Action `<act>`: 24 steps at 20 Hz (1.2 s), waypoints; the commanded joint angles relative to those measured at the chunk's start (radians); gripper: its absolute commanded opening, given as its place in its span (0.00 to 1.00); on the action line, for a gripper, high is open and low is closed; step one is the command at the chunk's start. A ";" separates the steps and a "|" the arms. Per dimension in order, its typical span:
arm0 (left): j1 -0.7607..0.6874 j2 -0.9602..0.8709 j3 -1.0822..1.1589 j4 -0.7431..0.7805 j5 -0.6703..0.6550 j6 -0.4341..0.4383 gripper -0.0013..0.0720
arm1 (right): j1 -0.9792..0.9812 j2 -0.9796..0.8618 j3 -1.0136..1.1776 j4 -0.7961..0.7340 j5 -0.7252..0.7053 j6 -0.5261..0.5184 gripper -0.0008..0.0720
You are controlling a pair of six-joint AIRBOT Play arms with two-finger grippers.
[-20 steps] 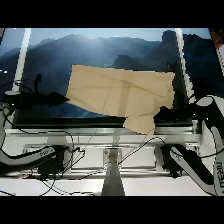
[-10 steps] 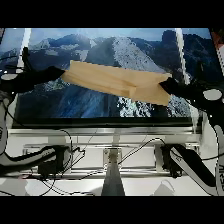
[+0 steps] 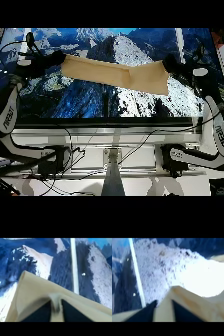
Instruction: Fold the clothes and pants, and hang the long-sleeved shirts on hangers.
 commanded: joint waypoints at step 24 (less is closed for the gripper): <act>0.025 -0.376 0.449 0.502 -0.531 -0.251 0.73 | 0.002 -0.108 0.118 -0.366 0.329 -0.002 0.91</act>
